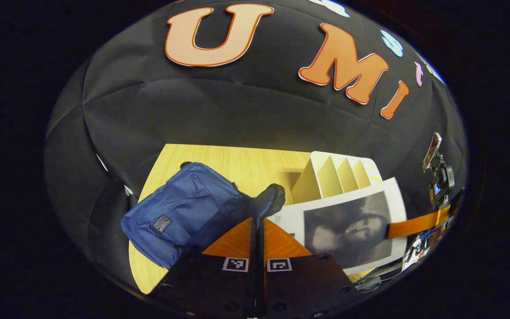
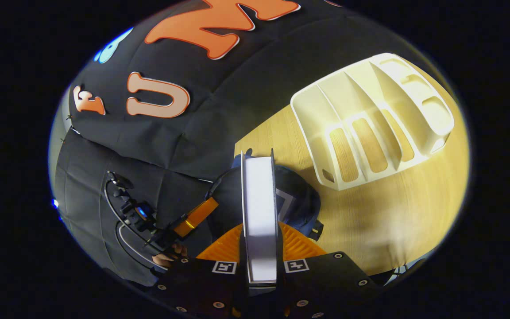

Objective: Open the schoolbag, grab two books from the bookshelf and put them into the schoolbag.

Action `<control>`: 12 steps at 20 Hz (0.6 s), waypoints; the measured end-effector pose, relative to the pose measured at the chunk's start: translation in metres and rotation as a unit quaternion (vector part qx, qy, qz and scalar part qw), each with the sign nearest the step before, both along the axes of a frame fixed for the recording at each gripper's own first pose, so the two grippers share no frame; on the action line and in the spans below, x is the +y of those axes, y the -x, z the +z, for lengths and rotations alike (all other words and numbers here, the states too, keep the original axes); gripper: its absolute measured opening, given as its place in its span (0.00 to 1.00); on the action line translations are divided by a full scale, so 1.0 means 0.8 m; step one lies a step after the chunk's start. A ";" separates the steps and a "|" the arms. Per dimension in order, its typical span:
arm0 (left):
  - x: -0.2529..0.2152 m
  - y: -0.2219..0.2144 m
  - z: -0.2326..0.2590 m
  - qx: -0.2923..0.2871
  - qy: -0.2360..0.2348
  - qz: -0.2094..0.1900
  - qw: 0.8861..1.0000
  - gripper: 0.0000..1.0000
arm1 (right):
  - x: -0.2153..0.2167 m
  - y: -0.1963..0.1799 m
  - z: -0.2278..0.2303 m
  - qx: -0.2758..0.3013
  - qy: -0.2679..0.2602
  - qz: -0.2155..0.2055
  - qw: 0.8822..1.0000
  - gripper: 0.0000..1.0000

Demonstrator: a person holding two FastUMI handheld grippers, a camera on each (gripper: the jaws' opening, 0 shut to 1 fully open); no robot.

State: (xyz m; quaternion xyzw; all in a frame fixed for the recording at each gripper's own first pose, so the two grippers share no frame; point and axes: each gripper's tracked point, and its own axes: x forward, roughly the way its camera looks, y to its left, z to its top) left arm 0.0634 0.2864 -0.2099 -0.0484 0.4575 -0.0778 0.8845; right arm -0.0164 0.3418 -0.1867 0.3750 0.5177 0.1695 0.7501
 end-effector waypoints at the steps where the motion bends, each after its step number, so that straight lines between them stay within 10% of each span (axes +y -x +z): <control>1: 0.000 0.000 0.000 0.000 0.000 -0.002 1.000 0.01 | 0.010 -0.001 -0.009 0.006 -0.002 -0.010 1.000 0.24; 12: -0.014 0.003 0.006 -0.009 -0.002 -0.024 1.000 0.01 | 0.115 -0.021 -0.089 0.042 -0.010 -0.070 0.997 0.24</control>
